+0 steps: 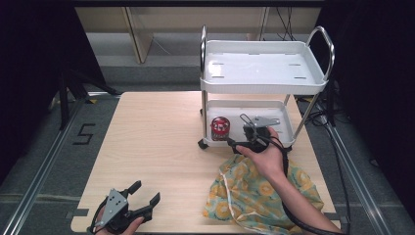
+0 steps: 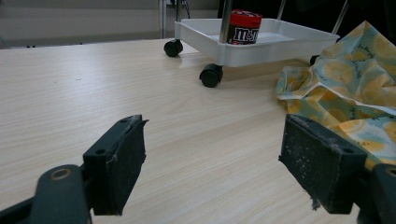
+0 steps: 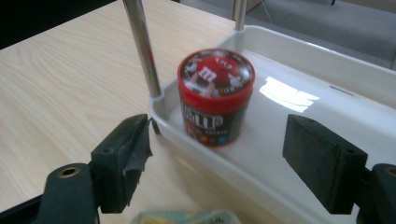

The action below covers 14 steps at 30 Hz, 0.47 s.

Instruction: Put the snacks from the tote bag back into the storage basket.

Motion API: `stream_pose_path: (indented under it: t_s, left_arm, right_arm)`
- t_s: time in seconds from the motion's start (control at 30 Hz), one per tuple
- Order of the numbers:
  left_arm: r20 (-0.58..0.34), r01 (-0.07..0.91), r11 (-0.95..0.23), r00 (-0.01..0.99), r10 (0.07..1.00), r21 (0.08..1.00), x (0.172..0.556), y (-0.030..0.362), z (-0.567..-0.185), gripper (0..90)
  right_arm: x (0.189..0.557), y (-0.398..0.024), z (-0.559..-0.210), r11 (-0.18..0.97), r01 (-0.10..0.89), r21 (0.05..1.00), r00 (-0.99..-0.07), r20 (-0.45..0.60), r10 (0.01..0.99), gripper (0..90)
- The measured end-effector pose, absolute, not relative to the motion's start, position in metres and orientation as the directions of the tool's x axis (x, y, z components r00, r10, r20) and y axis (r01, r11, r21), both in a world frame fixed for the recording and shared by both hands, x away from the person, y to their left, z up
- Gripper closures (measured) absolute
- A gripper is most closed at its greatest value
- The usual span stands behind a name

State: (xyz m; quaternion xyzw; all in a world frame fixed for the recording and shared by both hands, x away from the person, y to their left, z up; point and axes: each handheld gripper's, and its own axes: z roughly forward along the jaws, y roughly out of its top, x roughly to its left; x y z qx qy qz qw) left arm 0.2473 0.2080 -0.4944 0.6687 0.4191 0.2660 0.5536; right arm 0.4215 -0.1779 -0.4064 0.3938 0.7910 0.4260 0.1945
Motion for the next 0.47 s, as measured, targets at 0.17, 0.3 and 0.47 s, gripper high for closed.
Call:
stream_pose_path:
  t_s: [0.17, 0.3, 0.47]
  left_arm:
    - [-0.103, 0.266, -0.042, 0.505, 0.857, 0.963, 0.247, 0.209, -0.494, 21.3]
    - [-0.102, 0.268, -0.04, 0.498, 0.861, 0.963, 0.247, 0.209, -0.495, 21.2]
    - [-0.105, 0.271, -0.037, 0.492, 0.864, 0.962, 0.248, 0.209, -0.495, 21.1]
  right_arm:
    - [0.404, -0.191, -0.418, 0.318, 0.456, 0.831, -0.617, 0.037, 0.786, 24.4]
    - [0.387, -0.2, -0.428, 0.322, 0.444, 0.836, -0.625, 0.032, 0.78, 24.6]
    - [0.37, -0.208, -0.436, 0.317, 0.444, 0.838, -0.628, 0.039, 0.777, 24.9]
